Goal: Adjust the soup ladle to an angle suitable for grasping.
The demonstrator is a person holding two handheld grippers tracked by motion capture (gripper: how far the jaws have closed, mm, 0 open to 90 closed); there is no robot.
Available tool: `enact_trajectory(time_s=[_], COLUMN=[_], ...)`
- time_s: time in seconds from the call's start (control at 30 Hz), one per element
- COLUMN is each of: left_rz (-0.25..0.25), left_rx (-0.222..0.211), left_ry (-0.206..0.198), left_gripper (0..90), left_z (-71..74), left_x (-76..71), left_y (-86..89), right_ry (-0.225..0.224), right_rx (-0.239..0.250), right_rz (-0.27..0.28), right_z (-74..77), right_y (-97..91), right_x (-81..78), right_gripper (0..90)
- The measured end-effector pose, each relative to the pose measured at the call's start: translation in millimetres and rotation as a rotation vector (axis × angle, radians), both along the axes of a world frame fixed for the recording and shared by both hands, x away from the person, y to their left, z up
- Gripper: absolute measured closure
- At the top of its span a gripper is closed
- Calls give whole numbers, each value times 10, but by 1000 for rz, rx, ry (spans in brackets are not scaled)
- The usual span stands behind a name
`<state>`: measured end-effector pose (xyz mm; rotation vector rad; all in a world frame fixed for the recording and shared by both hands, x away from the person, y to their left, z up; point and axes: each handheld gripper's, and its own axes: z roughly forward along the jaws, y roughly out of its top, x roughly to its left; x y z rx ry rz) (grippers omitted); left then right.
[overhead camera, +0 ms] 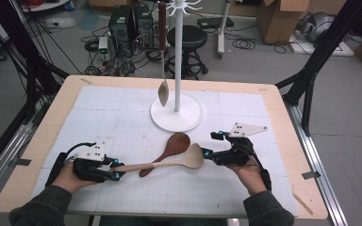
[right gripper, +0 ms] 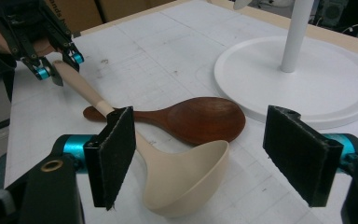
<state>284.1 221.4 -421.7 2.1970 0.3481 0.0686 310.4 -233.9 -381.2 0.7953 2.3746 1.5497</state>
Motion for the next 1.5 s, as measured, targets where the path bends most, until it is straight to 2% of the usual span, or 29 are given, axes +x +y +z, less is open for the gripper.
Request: enact_trajectory(time_s=[0.13, 0.47, 0.83, 0.97, 1.1, 1.5], left_rz=[-3, -8, -43, -46, -60, -77], left_rx=[-9, -21, -27, -25, -17, -30], left_ry=[-15, -24, -61, -57, -75, -89], left_gripper=[677, 679, 680, 680, 680, 679], left_z=[62, 151, 352, 398, 439, 555], left_x=[3, 25, 86, 102, 112, 154], left_y=[-17, -81, -252, -322, -388, -520], right_ry=[2, 3, 1, -1, -3, 8], right_rx=[1, 0, -17, -24, -25, -40], right_rz=[3, 22, 72, 94, 116, 178], right_z=[2, 13, 44, 54, 55, 69], right_y=[13, 75, 239, 310, 399, 564], right_x=[6, 15, 44, 56, 69, 99], right_gripper=[248, 249, 249, 249, 248, 247])
